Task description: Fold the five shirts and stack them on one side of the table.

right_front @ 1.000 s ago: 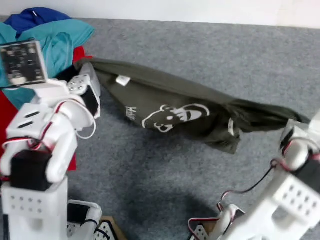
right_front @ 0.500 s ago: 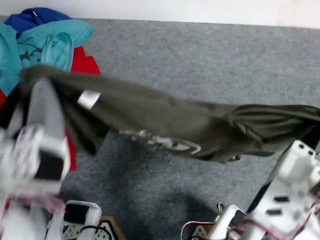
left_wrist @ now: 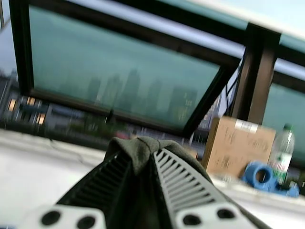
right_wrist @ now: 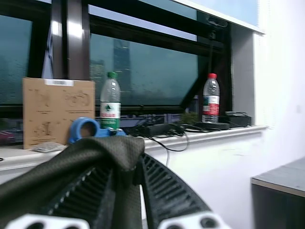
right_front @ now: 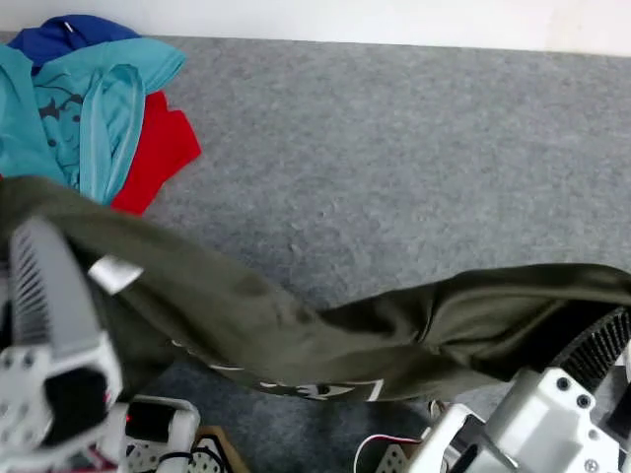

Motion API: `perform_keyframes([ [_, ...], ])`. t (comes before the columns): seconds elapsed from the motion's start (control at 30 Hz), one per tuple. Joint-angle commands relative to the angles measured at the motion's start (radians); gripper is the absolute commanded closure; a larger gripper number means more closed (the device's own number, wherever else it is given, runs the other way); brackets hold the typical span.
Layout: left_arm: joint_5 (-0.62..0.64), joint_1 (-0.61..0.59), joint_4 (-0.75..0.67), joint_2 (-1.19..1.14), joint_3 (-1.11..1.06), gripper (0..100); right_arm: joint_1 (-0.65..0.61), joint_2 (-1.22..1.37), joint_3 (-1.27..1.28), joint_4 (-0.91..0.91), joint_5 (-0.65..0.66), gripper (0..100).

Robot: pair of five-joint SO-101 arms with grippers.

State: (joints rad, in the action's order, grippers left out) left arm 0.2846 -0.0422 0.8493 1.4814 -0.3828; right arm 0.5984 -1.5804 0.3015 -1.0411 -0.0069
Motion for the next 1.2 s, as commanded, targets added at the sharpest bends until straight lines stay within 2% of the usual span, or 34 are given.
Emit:
perform_keyframes([
  [0.0, -0.002, -0.013, -0.055, 0.001, -0.096, 99, 0.065, 0.073, 0.047, 0.028, 0.043, 99.1],
  [0.27, 0.0, -0.077, -0.388, -0.039, -0.452, 99, 0.053, 0.278, 0.263, 0.223, 0.044, 99.1],
  [0.43, 0.005, -0.077, -0.431, -0.278, -0.467, 99, -0.041, 0.456, 0.312, 0.275, 0.048, 99.1],
  [0.6, 0.006, -0.077, -0.473, -0.593, -0.344, 99, -0.128, 0.644, 0.315, 0.349, 0.018, 99.1],
  [0.8, 0.008, -0.077, -0.505, -0.984, -0.105, 99, -0.213, 0.898, 0.305, 0.562, -0.048, 99.1],
  [1.03, 0.008, -0.081, -0.502, -1.477, 0.242, 99, -0.297, 1.176, 0.3, 0.822, -0.041, 99.1],
  [1.17, 0.008, -0.084, -0.502, -1.728, 0.45, 99, -0.314, 1.353, 0.211, 0.9, -0.041, 99.1],
])
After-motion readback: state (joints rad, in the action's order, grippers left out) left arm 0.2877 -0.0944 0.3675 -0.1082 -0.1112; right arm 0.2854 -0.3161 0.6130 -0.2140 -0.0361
